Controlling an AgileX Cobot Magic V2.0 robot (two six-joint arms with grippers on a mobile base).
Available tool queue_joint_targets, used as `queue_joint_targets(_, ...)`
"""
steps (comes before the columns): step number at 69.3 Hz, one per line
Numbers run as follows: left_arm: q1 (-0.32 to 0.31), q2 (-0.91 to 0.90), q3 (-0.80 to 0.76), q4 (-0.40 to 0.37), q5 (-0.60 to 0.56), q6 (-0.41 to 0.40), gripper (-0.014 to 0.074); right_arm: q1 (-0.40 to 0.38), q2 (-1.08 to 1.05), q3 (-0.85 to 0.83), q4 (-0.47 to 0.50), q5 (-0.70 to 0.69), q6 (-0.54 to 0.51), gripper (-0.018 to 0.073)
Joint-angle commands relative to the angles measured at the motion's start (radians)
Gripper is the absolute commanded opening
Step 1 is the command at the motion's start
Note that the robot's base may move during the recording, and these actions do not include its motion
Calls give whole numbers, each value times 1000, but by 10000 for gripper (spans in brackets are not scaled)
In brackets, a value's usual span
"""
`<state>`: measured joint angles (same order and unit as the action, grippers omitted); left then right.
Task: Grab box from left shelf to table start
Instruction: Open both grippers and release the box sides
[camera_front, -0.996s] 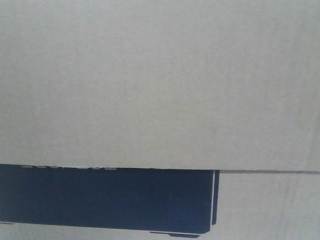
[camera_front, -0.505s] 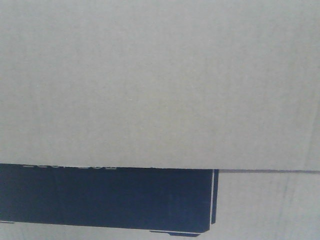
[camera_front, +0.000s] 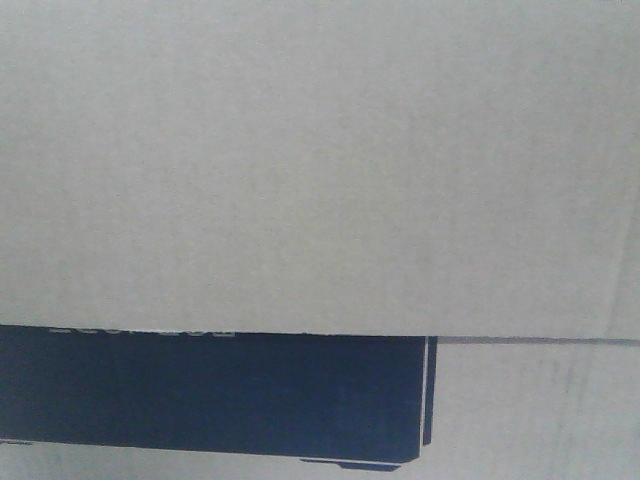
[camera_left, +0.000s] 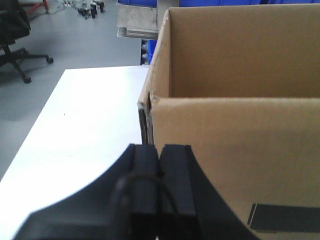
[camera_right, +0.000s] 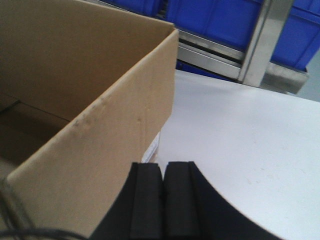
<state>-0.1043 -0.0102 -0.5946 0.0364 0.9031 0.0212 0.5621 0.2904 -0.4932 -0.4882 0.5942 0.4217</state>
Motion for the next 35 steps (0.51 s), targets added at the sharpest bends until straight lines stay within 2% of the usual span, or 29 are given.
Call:
queue_joint_targets(1, -6, -3, 13, -3, -101, -1, -99, 1, -7, 18, -47, -148, -8, 56)
queue_joint_targets(14, -6, 12, 25, -68, -137, -1, -99, 1, -7, 31, -60, -160, -7, 56)
queue_joint_targets(35, -6, 12, 25, -70, -132, -1, -99, 1, -7, 31, -60, -157, -7, 56)
